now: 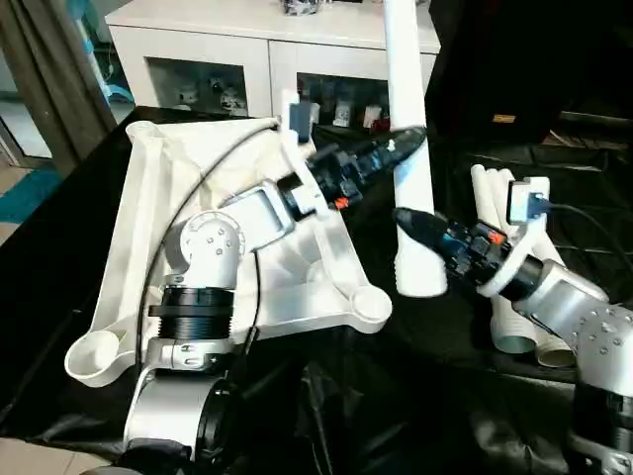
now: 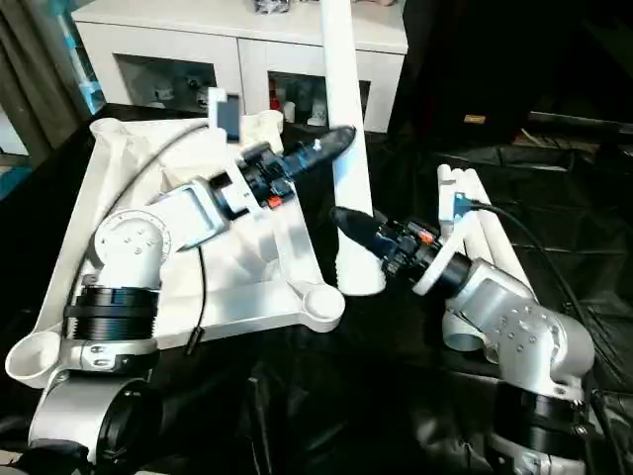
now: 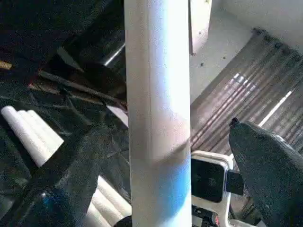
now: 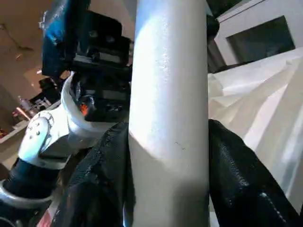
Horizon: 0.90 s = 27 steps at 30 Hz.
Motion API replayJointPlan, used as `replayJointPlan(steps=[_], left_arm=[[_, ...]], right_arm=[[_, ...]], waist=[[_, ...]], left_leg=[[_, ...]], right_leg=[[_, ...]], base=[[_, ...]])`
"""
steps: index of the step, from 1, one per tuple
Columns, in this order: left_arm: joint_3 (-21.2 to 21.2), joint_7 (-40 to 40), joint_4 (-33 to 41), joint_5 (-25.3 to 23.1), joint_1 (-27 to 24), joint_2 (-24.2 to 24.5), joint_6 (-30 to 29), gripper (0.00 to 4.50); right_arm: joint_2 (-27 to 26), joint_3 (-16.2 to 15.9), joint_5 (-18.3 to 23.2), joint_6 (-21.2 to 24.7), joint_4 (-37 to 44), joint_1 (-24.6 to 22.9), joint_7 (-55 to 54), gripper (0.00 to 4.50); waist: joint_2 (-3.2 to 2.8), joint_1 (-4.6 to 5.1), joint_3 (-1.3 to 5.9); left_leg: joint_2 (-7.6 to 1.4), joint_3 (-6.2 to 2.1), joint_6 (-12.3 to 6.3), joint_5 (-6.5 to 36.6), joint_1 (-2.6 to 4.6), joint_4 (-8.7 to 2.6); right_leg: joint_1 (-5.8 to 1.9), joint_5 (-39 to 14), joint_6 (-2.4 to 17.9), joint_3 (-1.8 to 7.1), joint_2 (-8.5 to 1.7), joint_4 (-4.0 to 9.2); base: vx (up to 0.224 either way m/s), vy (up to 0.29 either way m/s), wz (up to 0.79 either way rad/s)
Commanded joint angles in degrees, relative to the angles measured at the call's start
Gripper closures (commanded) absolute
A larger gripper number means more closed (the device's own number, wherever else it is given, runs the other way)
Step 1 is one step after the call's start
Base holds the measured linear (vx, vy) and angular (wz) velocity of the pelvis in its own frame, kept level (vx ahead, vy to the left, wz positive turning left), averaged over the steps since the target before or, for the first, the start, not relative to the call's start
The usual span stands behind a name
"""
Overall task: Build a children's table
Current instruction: Pick table leg
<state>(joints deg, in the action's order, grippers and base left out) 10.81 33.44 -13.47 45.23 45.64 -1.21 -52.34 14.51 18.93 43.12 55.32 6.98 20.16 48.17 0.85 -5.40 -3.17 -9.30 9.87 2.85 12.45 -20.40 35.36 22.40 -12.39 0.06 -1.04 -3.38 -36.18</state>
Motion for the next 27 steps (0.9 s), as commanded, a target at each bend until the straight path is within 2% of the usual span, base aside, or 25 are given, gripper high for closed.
replayJointPlan(steps=[1,4,10,11,13,14,15,17,18,19,20,22,25,26,27], left_arm=[[0.0,-0.9,0.9,0.8,0.6,-0.4,-1.1,0.18],[1.2,-3.2,2.0,1.5,0.6,-1.0,-2.2,0.35],[1.9,-5.5,4.8,4.0,0.0,-1.9,-3.9,0.94],[1.3,-5.4,5.4,3.5,-0.3,-1.7,-3.8,0.94],[0.3,-5.7,5.9,2.0,-0.7,-1.4,-3.4,1.17],[-0.5,-7.2,5.9,0.4,-0.9,-1.3,-2.8,1.17],[-0.5,-7.2,5.9,0.4,-0.9,-1.3,-2.8,1.37],[0.1,-12.8,4.7,-2.0,-0.1,-2.0,-2.4,1.55],[0.9,-16.0,3.7,-2.9,0.6,-2.4,-2.3,1.6],[0.9,-16.0,3.7,-2.9,0.6,-2.4,-2.3,1.69],[2.1,-20.5,2.0,-4.8,1.7,-2.9,-0.9,1.82],[2.2,-21.7,1.9,-5.4,2.0,-2.9,-0.7,1.95],[2.8,-25.3,2.2,-6.4,2.4,-3.8,-0.8,2.06],[2.8,-26.0,2.2,-6.9,2.4,-4.0,-0.5,2.14],[3.1,-27.2,2.4,-7.1,2.4,-4.4,-0.2,2.27]], right_arm=[[0.8,-1.1,0.4,-1.7,1.2,0.2,0.4,2.61],[1.2,-3.2,-1.9,-3.1,1.0,0.5,-0.2,2.61],[1.1,-5.6,-2.7,-3.8,1.6,1.5,-1.5,2.61],[1.1,-6.2,-3.1,-4.1,1.7,1.6,-1.7,2.61],[1.3,-7.1,-3.8,-4.8,1.4,1.8,-2.2,2.61],[1.4,-7.5,-4.3,-5.5,1.1,2.0,-2.7,2.61],[1.4,-7.5,-4.3,-5.5,1.1,2.0,-2.7,2.61],[1.3,-8.3,-5.9,-7.0,0.5,2.5,-4.0,2.61],[1.3,-8.6,-6.7,-7.5,0.3,2.7,-4.7,2.61],[1.3,-8.6,-6.7,-7.5,0.3,2.7,-4.7,2.61],[1.2,-9.7,-8.7,-8.8,0.0,3.3,-6.4,2.61],[1.2,-10.4,-9.8,-9.3,-0.1,3.7,-7.5,2.61],[0.9,-11.6,-11.1,-10.1,0.1,4.5,-9.4,2.61],[0.9,-12.0,-11.5,-10.4,0.1,4.6,-9.7,2.61],[1.0,-12.5,-12.2,-10.7,0.1,4.8,-10.1,2.61]], waist=[[1.05,-0.23,3.7],[1.39,-0.23,3.61],[1.33,-0.16,3.69],[1.88,-0.08,3.67],[1.55,-0.26,3.76],[1.63,-0.25,3.89],[1.63,-0.21,3.94],[1.68,-0.19,3.88],[1.72,-0.22,3.86],[1.69,-0.25,3.84],[1.44,-0.29,3.76],[1.64,-0.21,3.72],[1.33,-0.17,3.76],[1.55,-0.08,3.75],[1.45,-0.06,3.75]], left_leg=[[-3.0,-0.95,-4.34,-1.2,-0.03,-3.83],[-3.06,-0.92,-3.95,-0.7,-0.09,-3.86],[-3.05,-0.98,-4.33,-2.2,-0.13,-3.72],[-3.05,-0.94,-4.61,-2.4,-0.2,-3.76],[-3.13,-1.0,-4.95,-3.5,-0.16,-3.64],[-3.09,-0.97,-5.58,-4.7,-0.22,-3.47],[-3.08,-0.93,-5.79,-5.2,-0.23,-3.38],[-3.09,-0.93,-6.23,-5.7,-0.38,-3.32],[-3.07,-0.88,-6.09,-5.1,-0.34,-3.26],[-3.1,-0.87,-6.03,-4.8,-0.3,-3.27],[-3.1,-0.97,-5.62,-4.3,-0.36,-3.34],[-2.99,-0.95,-5.09,-3.5,-0.35,-3.38],[-3.05,-1.03,-4.51,-3.4,-0.3,-3.39],[-2.98,-0.98,-4.54,-3.4,-0.38,-3.37],[-2.95,-1.02,-4.65,-3.6,-0.41,-3.37]], right_leg=[[-3.37,0.2,15.4,2.1,-4.43,3.74],[-3.34,-0.6,15.3,2.14,-4.51,3.81],[-3.32,2.4,15.7,2.18,-4.39,3.46],[-3.39,2.7,15.7,2.14,-4.35,3.5],[-3.28,4.0,15.8,2.14,-4.44,3.24],[-3.24,6.0,16.0,2.13,-4.33,3.03],[-3.21,6.9,16.2,2.14,-4.29,2.92],[-3.16,7.7,16.4,2.09,-4.28,2.88],[-3.2,7.5,16.5,2.13,-4.34,2.93],[-3.18,7.1,16.5,2.15,-4.33,2.99],[-3.15,6.0,16.2,2.13,-4.33,3.15],[-3.26,4.6,15.8,2.12,-4.28,3.27],[-3.23,4.8,15.6,2.13,-4.31,3.14],[-3.33,5.3,15.7,2.15,-4.25,3.2],[-3.34,5.7,15.7,2.16,-4.23,3.16]], base=[[0.0,0.0,0.0],[0.0,0.0,0.0],[0.0,0.0,0.0],[0.0,0.0,0.0],[0.0,0.0,0.0],[0.0,0.0,0.0],[0.0,0.0,0.0],[0.0,0.0,0.0],[0.0,0.0,0.0],[0.0,0.0,0.0],[0.0,0.0,0.0],[0.0,0.0,0.0],[0.0,0.0,0.0],[0.0,0.0,0.0],[0.0,0.0,0.0]])
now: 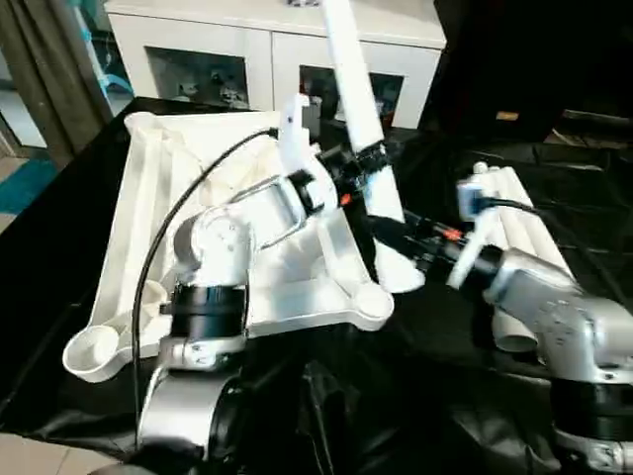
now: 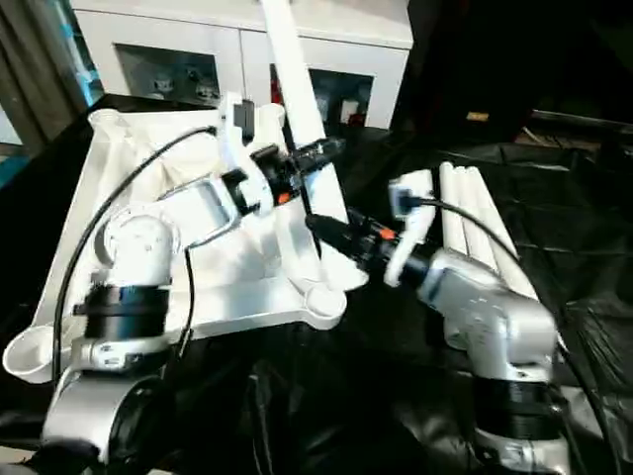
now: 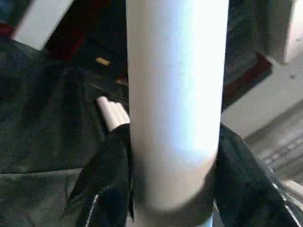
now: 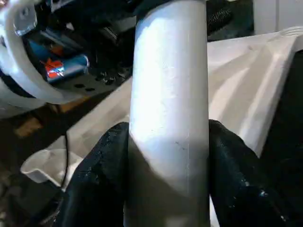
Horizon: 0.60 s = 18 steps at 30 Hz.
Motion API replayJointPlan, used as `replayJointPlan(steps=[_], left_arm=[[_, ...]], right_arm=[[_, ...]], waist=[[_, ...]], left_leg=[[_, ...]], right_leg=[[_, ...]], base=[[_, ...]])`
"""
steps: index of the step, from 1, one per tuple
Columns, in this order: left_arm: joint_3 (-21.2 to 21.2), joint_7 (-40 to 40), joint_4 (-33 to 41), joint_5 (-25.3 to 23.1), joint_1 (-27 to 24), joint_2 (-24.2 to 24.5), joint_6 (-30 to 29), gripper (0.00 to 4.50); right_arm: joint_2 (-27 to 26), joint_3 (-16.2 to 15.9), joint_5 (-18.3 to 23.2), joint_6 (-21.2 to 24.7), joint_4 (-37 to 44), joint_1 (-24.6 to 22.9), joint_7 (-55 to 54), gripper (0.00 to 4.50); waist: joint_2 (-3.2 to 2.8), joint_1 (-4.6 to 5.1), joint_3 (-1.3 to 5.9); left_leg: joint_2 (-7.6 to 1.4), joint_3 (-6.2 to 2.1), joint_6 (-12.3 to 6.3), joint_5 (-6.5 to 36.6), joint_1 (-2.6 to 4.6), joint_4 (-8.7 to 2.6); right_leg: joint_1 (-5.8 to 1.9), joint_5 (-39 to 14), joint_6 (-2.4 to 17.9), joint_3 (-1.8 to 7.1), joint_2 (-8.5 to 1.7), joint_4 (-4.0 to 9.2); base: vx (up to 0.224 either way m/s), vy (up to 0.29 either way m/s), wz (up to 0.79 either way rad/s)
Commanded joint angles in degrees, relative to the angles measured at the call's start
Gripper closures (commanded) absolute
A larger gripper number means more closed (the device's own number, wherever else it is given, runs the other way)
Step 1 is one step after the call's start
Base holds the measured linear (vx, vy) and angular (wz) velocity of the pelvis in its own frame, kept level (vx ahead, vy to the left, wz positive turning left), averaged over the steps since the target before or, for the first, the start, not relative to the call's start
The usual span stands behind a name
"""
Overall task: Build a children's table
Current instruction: Pick table leg
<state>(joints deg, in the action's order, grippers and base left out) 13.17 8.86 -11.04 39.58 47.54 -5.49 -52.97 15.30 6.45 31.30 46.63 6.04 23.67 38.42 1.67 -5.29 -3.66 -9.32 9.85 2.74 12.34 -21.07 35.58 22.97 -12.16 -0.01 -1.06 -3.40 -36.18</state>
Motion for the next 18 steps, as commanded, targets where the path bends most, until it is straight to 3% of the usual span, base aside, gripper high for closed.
replayJointPlan(steps=[1,5,14,15,16,18], left_arm=[[0.9,-3.3,0.1,-1.5,0.5,-0.3,0.6,2.39],[0.8,-3.8,0.4,-0.9,0.5,-0.8,0.4,2.6],[-0.7,-3.2,2.3,-0.6,-0.7,-1.5,0.4,2.62],[-3.1,2.1,3.6,-0.8,-1.7,-0.1,2.3,2.62],[-3.1,2.1,3.6,-0.8,-1.7,-0.1,2.3,2.62],[-6.5,11.7,5.5,-0.3,-3.1,3.0,3.9,2.63]], right_arm=[[0.2,-0.2,-0.6,-2.1,1.0,1.4,-0.5,2.61],[0.3,-1.0,-1.4,-2.8,0.9,1.6,-0.8,2.61],[0.8,-2.5,-2.6,-4.0,1.1,1.5,-1.5,2.61],[0.4,-1.9,-1.1,-3.3,1.1,1.6,-0.8,2.05],[0.4,-1.9,-1.1,-3.3,1.1,1.6,-0.8,1.91],[0.6,-0.6,2.7,-1.2,1.8,1.2,1.5,1.72]], waist=[[0.67,-0.14,4.28],[0.71,-0.22,4.3],[0.81,-0.18,4.28],[0.8,-0.23,4.3],[0.8,-0.23,4.3],[0.68,-0.25,4.32]], left_leg=[[-2.93,-0.99,-4.52,-3.6,0.27,-3.54],[-2.89,-0.94,-5.03,-3.5,0.27,-3.49],[-2.93,-0.93,-5.57,-3.5,0.25,-3.44],[-2.97,-0.94,-5.76,-3.7,0.29,-3.47],[-2.97,-0.94,-5.76,-3.7,0.29,-3.47],[-3.03,-0.92,-6.17,-3.5,0.43,-3.58]], right_leg=[[-3.92,5.9,15.9,2.19,-4.23,3.14],[-3.88,6.1,16.1,2.19,-4.19,3.09],[-3.87,5.8,16.3,2.17,-4.2,3.07],[-3.82,5.6,16.2,2.17,-4.22,3.09],[-3.82,5.6,16.2,2.17,-4.22,3.09],[-3.66,4.6,15.5,2.2,-4.24,3.07]], base=[[0.0,0.0,0.0],[0.0,0.0,0.0],[0.0,0.0,0.0],[0.0,0.0,0.0],[0.0,0.0,0.0],[0.0,0.0,0.0]])
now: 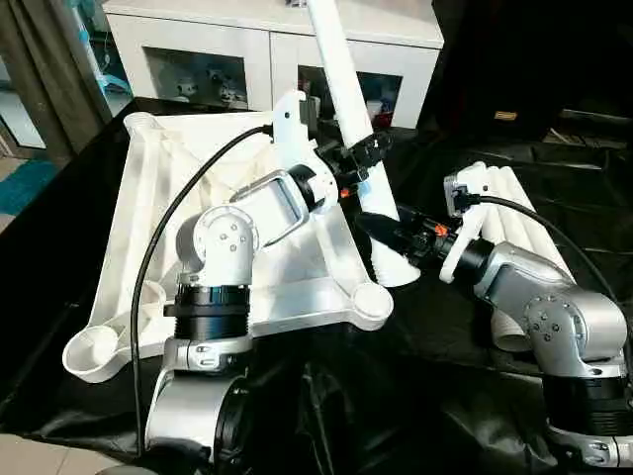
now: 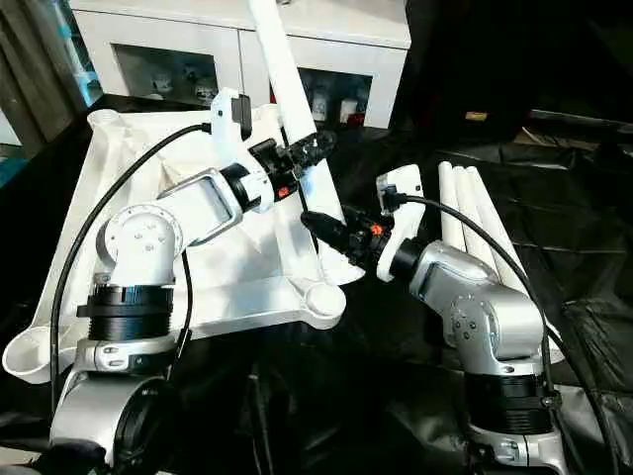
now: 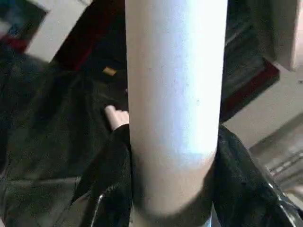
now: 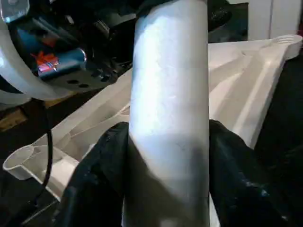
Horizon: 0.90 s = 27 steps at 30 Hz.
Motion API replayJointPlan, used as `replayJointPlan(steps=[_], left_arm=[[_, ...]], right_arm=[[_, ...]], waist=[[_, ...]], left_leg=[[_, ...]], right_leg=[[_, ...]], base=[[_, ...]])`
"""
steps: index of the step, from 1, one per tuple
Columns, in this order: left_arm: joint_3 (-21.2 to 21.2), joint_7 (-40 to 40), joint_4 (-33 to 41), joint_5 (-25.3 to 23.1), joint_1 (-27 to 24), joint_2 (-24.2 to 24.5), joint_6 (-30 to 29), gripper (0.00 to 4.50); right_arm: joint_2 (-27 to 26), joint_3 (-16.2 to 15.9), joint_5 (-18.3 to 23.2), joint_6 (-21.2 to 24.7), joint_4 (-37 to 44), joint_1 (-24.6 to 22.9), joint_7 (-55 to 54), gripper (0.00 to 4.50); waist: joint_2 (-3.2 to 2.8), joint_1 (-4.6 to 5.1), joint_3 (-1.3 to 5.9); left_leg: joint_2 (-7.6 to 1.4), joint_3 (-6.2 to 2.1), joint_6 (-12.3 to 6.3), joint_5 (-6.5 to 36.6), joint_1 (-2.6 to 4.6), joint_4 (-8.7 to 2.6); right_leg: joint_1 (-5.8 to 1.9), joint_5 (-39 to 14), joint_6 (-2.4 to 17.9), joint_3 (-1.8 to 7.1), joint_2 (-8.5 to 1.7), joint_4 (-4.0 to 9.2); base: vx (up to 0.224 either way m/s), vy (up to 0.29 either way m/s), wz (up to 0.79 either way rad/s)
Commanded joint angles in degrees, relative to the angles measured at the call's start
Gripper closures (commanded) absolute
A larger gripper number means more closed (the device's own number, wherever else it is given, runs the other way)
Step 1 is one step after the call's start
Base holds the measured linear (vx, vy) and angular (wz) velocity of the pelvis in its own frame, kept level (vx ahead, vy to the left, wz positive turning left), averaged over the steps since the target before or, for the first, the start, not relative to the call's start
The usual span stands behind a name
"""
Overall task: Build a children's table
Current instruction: Pick table leg
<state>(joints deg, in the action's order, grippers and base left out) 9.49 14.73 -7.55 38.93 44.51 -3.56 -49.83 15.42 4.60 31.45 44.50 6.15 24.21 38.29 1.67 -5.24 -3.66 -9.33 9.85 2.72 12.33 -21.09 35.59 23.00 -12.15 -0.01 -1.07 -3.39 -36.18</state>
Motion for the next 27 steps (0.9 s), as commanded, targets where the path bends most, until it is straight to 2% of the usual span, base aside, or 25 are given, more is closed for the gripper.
replayJointPlan(steps=[1,2,4,6,9,10,12,14,20,22,27], left_arm=[[-3.5,8.7,2.2,0.5,-0.3,2.2,1.2,2.64],[-3.9,9.8,2.2,0.6,-0.3,2.7,1.3,2.64],[-4.6,12.7,2.3,0.8,-0.4,4.0,1.4,2.64],[-5.9,19.8,1.6,1.5,-0.3,7.3,1.4,2.64],[-7.2,27.7,1.0,2.5,-0.3,10.7,1.6,2.64],[-7.5,30.4,1.2,3.2,-0.3,11.6,1.6,2.64],[-7.5,30.6,1.2,3.3,-0.3,11.7,1.6,2.64],[-7.4,37.5,2.6,6.4,-0.5,13.0,1.1,2.64],[-7.1,39.6,3.0,8.0,-0.1,12.6,1.1,2.64],[-7.6,40.3,3.4,8.6,-0.3,11.5,1.1,2.64],[-8.3,41.1,4.0,9.1,-0.9,10.9,0.9,2.64]], right_arm=[[1.1,1.6,3.5,1.4,2.1,0.4,2.7,1.58],[1.3,1.7,3.9,1.6,2.2,0.3,3.1,1.58],[2.0,2.2,4.9,2.1,2.3,0.0,4.4,1.45],[4.1,3.8,9.0,4.7,2.6,-0.9,8.7,1.44],[6.3,4.6,11.8,7.5,2.7,-1.5,11.9,1.44],[7.2,4.5,12.7,8.6,3.0,-1.8,13.1,1.44],[7.3,4.5,12.7,8.7,3.0,-1.8,13.2,1.44],[9.0,4.1,15.3,10.7,4.0,-2.8,14.9,1.71],[9.3,3.9,16.4,11.9,4.3,-3.1,14.4,2.17],[9.4,2.7,16.1,12.3,5.0,-4.0,14.6,2.43],[10.1,1.1,16.3,12.9,5.4,-4.6,14.7,2.63]], waist=[[0.94,-0.23,4.3],[0.68,-0.34,4.32],[0.77,-0.26,4.26],[0.84,-0.38,4.25],[0.73,-0.49,4.22],[0.5,-0.46,4.24],[0.64,-0.42,4.27],[0.62,-0.65,4.33],[0.58,-0.63,4.31],[0.47,-0.7,4.3],[0.68,-0.8,4.29]], left_leg=[[-2.96,-0.84,-6.25,-3.5,0.44,-3.56],[-3.06,-0.89,-6.17,-3.9,0.52,-3.57],[-2.99,-0.87,-6.02,-3.6,0.49,-3.58],[-3.0,-0.77,-5.95,-2.9,0.57,-3.64],[-2.92,-0.78,-5.89,-3.1,0.57,-3.66],[-3.02,-0.76,-5.43,-3.0,0.56,-3.66],[-2.99,-0.74,-5.26,-2.8,0.56,-3.67],[-3.01,-0.69,-5.13,-3.0,0.59,-3.62],[-3.07,-0.69,-4.35,-2.0,0.5,-3.67],[-3.15,-0.71,-4.12,-2.0,0.57,-3.68],[-3.09,-0.72,-3.78,-1.6,0.5,-3.73]], right_leg=[[-3.63,4.5,15.4,2.19,-4.12,3.08],[-3.58,5.0,15.5,2.17,-4.18,2.91],[-3.55,5.0,15.6,2.11,-4.09,2.97],[-3.69,4.4,16.0,2.16,-4.21,3.0],[-3.63,4.4,15.8,2.13,-4.18,2.94],[-3.55,4.2,16.1,2.11,-4.26,2.83],[-3.65,4.1,16.2,2.09,-4.25,2.89],[-3.69,4.4,16.8,2.15,-4.37,2.75],[-3.7,3.6,17.1,2.11,-4.45,2.9],[-3.62,3.5,16.8,2.11,-4.4,2.9],[-3.72,2.5,16.4,2.12,-4.38,3.03]], base=[[0.0,0.0,0.0],[0.0,0.0,0.0],[0.0,0.0,0.0],[0.0,0.0,0.0],[0.0,0.0,0.0],[0.0,0.0,0.0],[0.0,0.0,0.0],[0.0,0.0,0.0],[0.0,0.0,0.0],[0.0,0.0,0.0],[0.0,0.0,0.0]])
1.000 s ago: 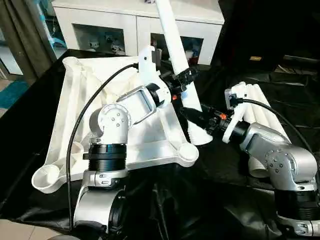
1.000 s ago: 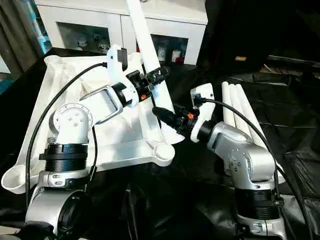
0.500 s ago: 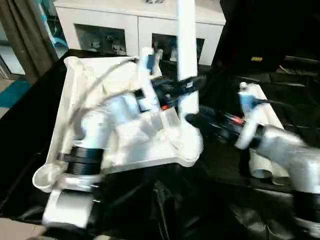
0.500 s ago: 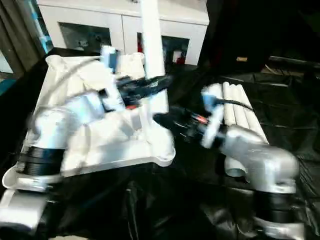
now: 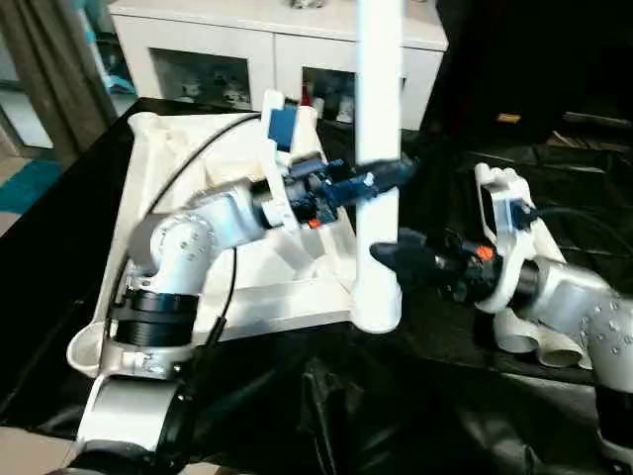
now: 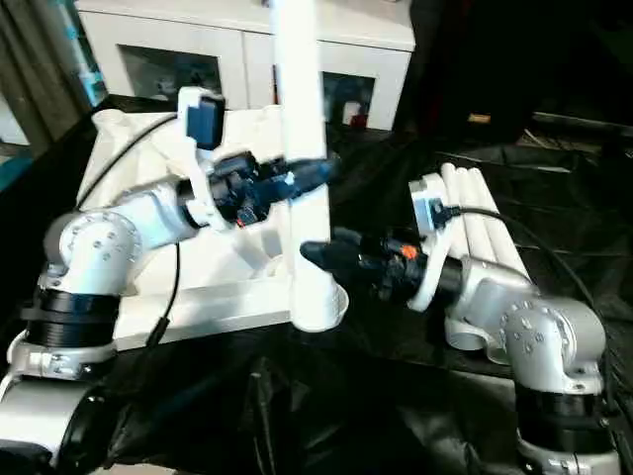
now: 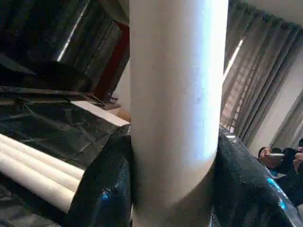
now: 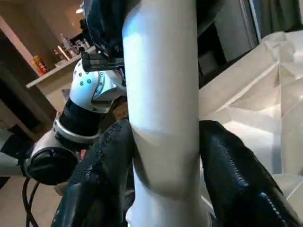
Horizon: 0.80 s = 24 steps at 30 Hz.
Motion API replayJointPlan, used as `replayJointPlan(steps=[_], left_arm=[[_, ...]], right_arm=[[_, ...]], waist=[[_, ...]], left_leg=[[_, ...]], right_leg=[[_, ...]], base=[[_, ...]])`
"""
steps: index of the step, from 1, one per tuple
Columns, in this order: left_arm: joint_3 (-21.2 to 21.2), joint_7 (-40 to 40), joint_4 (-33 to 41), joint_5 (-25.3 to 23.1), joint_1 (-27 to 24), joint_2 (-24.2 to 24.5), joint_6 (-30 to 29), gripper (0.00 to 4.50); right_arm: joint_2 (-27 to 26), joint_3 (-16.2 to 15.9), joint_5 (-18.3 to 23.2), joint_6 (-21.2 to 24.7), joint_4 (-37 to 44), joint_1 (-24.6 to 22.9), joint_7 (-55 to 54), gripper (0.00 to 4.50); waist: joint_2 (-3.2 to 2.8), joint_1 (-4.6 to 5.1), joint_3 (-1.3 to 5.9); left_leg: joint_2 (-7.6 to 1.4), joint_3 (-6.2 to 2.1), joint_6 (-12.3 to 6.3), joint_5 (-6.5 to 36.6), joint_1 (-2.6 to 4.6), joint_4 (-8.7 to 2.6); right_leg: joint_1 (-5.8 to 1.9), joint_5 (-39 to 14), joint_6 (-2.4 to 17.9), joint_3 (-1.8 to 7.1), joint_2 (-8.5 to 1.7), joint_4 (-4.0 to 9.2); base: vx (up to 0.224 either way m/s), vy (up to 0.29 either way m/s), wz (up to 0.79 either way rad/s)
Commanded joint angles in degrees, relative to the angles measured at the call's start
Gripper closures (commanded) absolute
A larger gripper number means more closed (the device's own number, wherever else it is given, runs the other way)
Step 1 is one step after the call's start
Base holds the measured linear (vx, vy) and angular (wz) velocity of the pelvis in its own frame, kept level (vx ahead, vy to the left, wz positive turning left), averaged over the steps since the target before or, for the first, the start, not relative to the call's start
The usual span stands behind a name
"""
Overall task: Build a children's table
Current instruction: Pick table leg
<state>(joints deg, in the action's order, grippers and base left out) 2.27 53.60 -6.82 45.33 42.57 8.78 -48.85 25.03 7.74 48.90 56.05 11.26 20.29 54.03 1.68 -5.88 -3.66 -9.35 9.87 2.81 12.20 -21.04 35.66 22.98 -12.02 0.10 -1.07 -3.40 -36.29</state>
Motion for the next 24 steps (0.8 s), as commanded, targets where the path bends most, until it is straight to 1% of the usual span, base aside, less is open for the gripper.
replayJointPlan(steps=[1,4,5,7,8,9,10,11,12,16,18,19,20,21,22,24], left_arm=[[-1.1,2.1,3.2,2.7,1.0,-1.5,-0.1,2.64],[-1.1,2.0,3.3,2.9,0.8,-1.5,-0.2,2.64],[-1.1,2.0,3.3,2.9,0.8,-1.5,-0.2,2.64],[-1.0,2.0,3.3,2.8,0.7,-1.4,-0.2,2.64],[-1.0,2.0,3.3,2.8,0.7,-1.4,-0.2,2.64],[-0.9,2.0,3.3,2.7,0.6,-1.4,-0.1,2.64],[-1.0,2.1,3.4,2.7,0.6,-1.3,-0.1,2.64],[-1.0,2.3,3.4,2.7,0.5,-1.2,-0.2,2.64],[-1.1,2.5,3.6,2.7,0.4,-1.2,-0.2,2.64],[-1.2,2.6,3.7,2.7,0.3,-1.0,-0.4,2.64],[-1.2,2.6,3.8,2.7,0.3,-1.0,-0.5,2.64],[-1.2,2.6,3.8,2.7,0.3,-1.0,-0.5,2.64],[-1.1,2.7,3.8,2.8,0.3,-0.9,-0.6,2.64],[-1.0,2.7,3.8,2.9,0.4,-0.8,-0.8,2.64],[-0.9,2.6,3.8,3.0,0.4,-0.9,-0.9,2.64],[-0.7,2.6,3.9,3.1,0.4,-0.9,-1.0,2.64]], right_arm=[[0.6,-2.3,-1.2,1.4,0.3,-0.8,-1.0,2.64],[0.7,-2.9,-2.1,0.4,0.3,-0.8,-1.3,2.66],[0.6,-3.1,-2.8,-0.4,0.3,-0.7,-1.7,2.31],[0.4,-3.6,-4.6,-2.0,-0.9,-0.1,-2.6,1.96],[0.4,-3.6,-4.6,-2.0,-0.9,-0.1,-2.6,1.96],[0.2,-3.6,-4.6,-2.1,-1.3,0.1,-2.9,1.89],[0.1,-3.5,-4.6,-2.0,-1.5,0.2,-3.2,1.75],[0.1,-3.6,-4.5,-2.0,-1.6,0.3,-3.4,1.75],[0.1,-3.8,-4.5,-2.0,-1.6,0.4,-3.5,1.54],[0.2,-4.2,-4.1,-1.8,-1.3,0.3,-3.3,1.52],[0.0,-4.1,-3.3,-1.6,-1.6,0.3,-3.5,1.83],[0.0,-4.0,-3.2,-1.5,-1.6,0.3,-3.5,1.83],[-0.1,-3.8,-3.0,-1.5,-1.8,0.4,-3.7,1.87],[-0.3,-3.7,-2.8,-1.4,-1.9,0.5,-3.8,2.08],[-0.3,-3.7,-2.7,-1.5,-2.1,0.5,-4.0,2.18],[-0.4,-3.7,-2.8,-1.8,-2.1,0.5,-4.3,2.24]], waist=[[0.84,-0.13,4.3],[0.82,-0.22,4.29],[0.91,-0.21,4.29],[0.83,-0.17,4.28],[0.83,-0.18,4.3],[0.99,-0.16,4.3],[0.82,-0.19,4.33],[0.82,-0.18,4.36],[0.82,-0.18,4.34],[0.86,-0.23,4.34],[0.86,-0.27,4.32],[0.85,-0.29,4.33],[0.64,-0.34,4.33],[0.74,-0.32,4.36],[0.75,-0.35,4.38],[0.7,-0.38,4.41]], left_leg=[[-3.05,-0.7,-3.9,-1.6,0.43,-3.77],[-3.03,-0.72,-3.95,-1.7,0.38,-3.75],[-3.03,-0.72,-3.96,-1.7,0.35,-3.76],[-3.04,-0.71,-3.83,-1.6,0.37,-3.76],[-3.03,-0.7,-3.85,-1.6,0.38,-3.74],[-3.01,-0.69,-3.89,-1.9,0.41,-3.75],[-3.02,-0.72,-4.01,-2.3,0.4,-3.73],[-3.05,-0.72,-4.07,-2.4,0.41,-3.72],[-3.08,-0.73,-4.16,-2.2,0.42,-3.72],[-3.0,-0.7,-4.15,-2.0,0.37,-3.69],[-2.98,-0.69,-4.15,-1.9,0.37,-3.7],[-2.99,-0.69,-4.12,-1.8,0.38,-3.71],[-2.99,-0.75,-4.09,-1.8,0.36,-3.71],[-3.0,-0.72,-4.11,-1.8,0.39,-3.7],[-3.01,-0.74,-4.11,-2.0,0.38,-3.69],[-2.97,-0.73,-4.11,-2.2,0.37,-3.65]], right_leg=[[-3.69,2.4,16.2,2.13,-4.35,3.13],[-3.68,2.1,15.9,2.13,-4.36,3.1],[-3.68,2.0,15.8,2.12,-4.37,3.12],[-3.63,1.6,15.7,2.11,-4.4,3.15],[-3.61,1.7,15.7,2.12,-4.36,3.13],[-3.61,1.8,15.6,2.11,-4.31,3.12],[-3.58,2.3,15.8,2.09,-4.34,3.04],[-3.56,2.6,15.9,2.09,-4.34,3.0],[-3.57,2.8,16.0,2.09,-4.34,2.99],[-3.62,2.5,15.8,2.12,-4.32,3.01],[-3.61,2.3,15.8,2.13,-4.3,3.05],[-3.64,2.2,15.8,2.12,-4.33,3.06],[-3.64,2.1,15.8,2.11,-4.35,3.03],[-3.62,2.4,15.7,2.11,-4.29,3.03],[-3.63,2.7,15.8,2.09,-4.3,2.98],[-3.62,3.2,15.9,2.09,-4.24,2.95]], base=[[0.0,0.0,0.0],[0.0,0.0,0.0],[0.0,0.0,0.0],[0.0,0.0,0.0],[0.0,0.0,0.0],[0.0,0.0,0.0],[0.0,0.0,0.0],[0.0,0.0,0.0],[0.0,0.0,0.0],[0.0,0.0,0.0],[0.0,0.0,0.0],[0.0,0.0,0.0],[0.0,0.0,0.0],[0.0,0.0,0.0],[0.0,0.0,0.0],[0.0,0.0,0.0]])
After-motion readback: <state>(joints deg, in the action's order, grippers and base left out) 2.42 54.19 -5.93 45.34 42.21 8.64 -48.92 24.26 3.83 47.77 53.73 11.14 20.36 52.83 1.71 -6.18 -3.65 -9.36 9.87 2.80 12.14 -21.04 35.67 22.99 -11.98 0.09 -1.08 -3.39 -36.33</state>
